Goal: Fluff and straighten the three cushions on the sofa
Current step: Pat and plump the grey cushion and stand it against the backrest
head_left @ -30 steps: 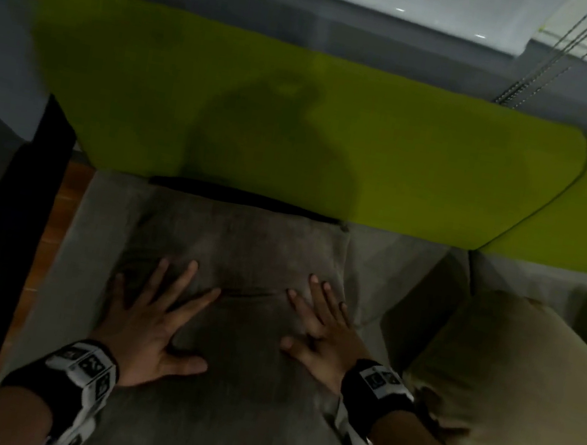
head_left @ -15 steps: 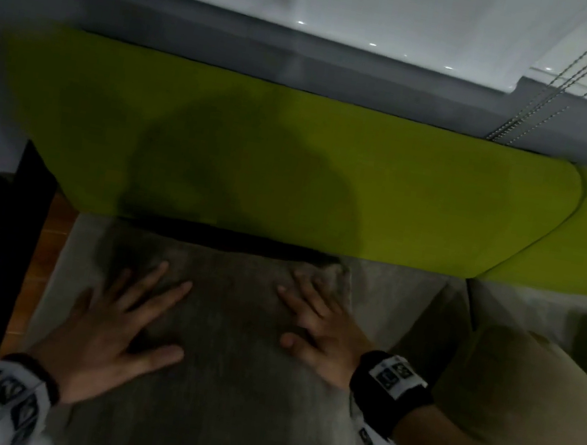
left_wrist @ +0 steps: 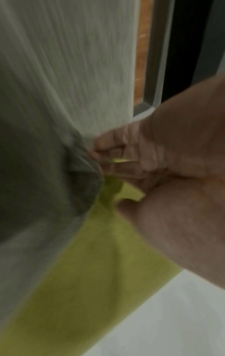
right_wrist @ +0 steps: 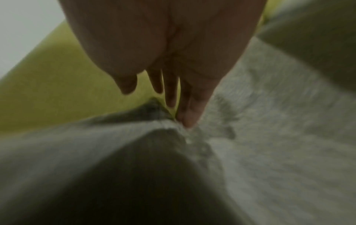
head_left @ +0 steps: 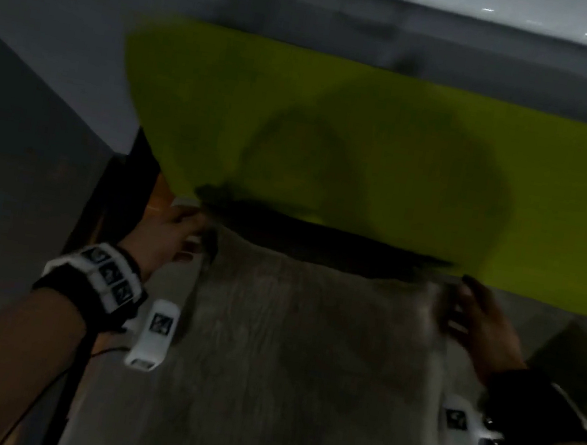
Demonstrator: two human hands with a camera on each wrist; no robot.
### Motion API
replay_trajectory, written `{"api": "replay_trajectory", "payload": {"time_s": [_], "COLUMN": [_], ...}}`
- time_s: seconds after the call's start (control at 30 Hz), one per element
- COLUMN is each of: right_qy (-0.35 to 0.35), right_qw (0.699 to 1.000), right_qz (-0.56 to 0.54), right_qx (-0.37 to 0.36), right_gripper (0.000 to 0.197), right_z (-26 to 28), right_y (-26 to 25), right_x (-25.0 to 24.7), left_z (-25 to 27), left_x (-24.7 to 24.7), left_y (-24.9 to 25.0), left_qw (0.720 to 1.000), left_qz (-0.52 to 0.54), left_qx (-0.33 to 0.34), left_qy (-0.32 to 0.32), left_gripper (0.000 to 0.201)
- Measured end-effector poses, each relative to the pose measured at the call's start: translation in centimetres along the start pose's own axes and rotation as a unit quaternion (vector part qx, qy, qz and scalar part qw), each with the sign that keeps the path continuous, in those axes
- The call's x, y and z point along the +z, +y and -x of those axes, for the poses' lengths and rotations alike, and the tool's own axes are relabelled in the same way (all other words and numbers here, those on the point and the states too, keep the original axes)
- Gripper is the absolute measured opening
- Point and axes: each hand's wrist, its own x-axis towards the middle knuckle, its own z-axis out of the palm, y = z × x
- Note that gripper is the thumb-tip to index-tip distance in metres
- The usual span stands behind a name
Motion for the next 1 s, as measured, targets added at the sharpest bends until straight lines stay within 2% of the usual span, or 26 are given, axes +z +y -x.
{"api": "replay_trajectory", "payload": {"time_s": [0.03,0.07,0.13,0.23,0.27,0.3,0.33,0.37,0.47,0.53,0.6,0.67,0.73,0.8,0.83,0.9,0.93,1.0], "right_qy": [-0.02,-0.044,-0.063,-0.078,-0.085,-0.094,-0.108,-0.112,-0.094,-0.077,-0.046,-0.011,0.008,0.005,0.0,-0.01,-0.009,-0.01], "right_qw": [1.0,0.999,0.997,0.995,0.993,0.991,0.99,0.988,0.98,0.975,0.969,0.952,0.947,0.964,0.971,0.976,0.977,0.976], "right_qz": [-0.016,-0.007,0.042,0.064,0.073,0.082,0.088,0.105,0.172,0.201,0.229,0.284,0.293,0.229,0.196,0.159,0.151,0.15], "right_qx": [0.011,0.021,0.014,-0.022,-0.034,-0.036,-0.034,-0.035,-0.044,-0.063,-0.087,-0.111,-0.129,-0.135,-0.139,-0.148,-0.151,-0.16], "right_gripper": [0.081,0.078,0.094,0.087,0.078,0.06,0.033,0.017,0.022,0.021,0.022,0.018,0.018,0.018,0.018,0.023,0.023,0.017], "right_z": [-0.3,-0.6,-1.0,-0.9,-0.6,-0.4,-0.2,0.2,0.3,0.2,-0.2,0.0,0.4,0.9,1.2,1.6,1.9,2.5], "right_y": [-0.7,-1.2,-2.1,-3.0,-3.5,-3.8,-4.1,-4.4,-4.2,-4.2,-3.6,-3.4,-2.8,-2.4,-2.3,-2.4,-2.7,-3.3], "right_x": [0.2,0.2,0.0,-0.9,-1.1,-1.3,-1.7,-1.9,-3.0,-3.2,-3.5,-3.4,-3.7,-3.8,-3.7,-3.7,-3.5,-3.2], "left_z": [-0.3,-0.1,0.5,1.3,1.5,1.6,1.8,1.8,1.8,1.5,1.6,1.8,2.4,3.2,3.5,3.5,3.8,4.3], "left_x": [-0.4,-0.9,-1.2,-1.3,-1.5,-1.6,-1.7,-1.6,-1.4,-1.2,-1.0,-0.4,-0.3,-0.8,-1.4,-3.1,-3.7,-4.0], "left_y": [0.5,1.0,1.6,2.1,2.1,2.0,1.9,1.8,1.7,2.0,2.4,2.8,3.0,2.5,2.3,1.5,1.5,1.8], "left_qw": [0.999,0.997,0.991,0.988,0.985,0.98,0.976,0.974,0.978,0.971,0.967,0.967,0.984,0.992,0.995,0.988,0.975,0.936], "left_qz": [-0.034,-0.076,-0.133,-0.147,-0.159,-0.173,-0.187,-0.196,-0.156,-0.156,-0.154,-0.109,-0.005,0.059,0.024,-0.121,-0.198,-0.336], "left_qx": [0.011,0.019,0.025,0.025,0.041,0.063,0.082,0.099,0.128,0.161,0.187,0.208,0.168,0.11,0.094,0.09,0.095,0.102], "left_qy": [-0.002,0.0,-0.007,-0.04,-0.055,-0.07,-0.073,-0.058,0.046,0.081,0.084,0.094,0.066,-0.008,-0.033,-0.043,-0.038,-0.033], "left_gripper": [0.035,0.03,0.021,0.02,0.019,0.018,0.02,0.02,0.013,0.021,0.025,0.026,0.023,0.015,0.015,0.034,0.041,0.035]}}
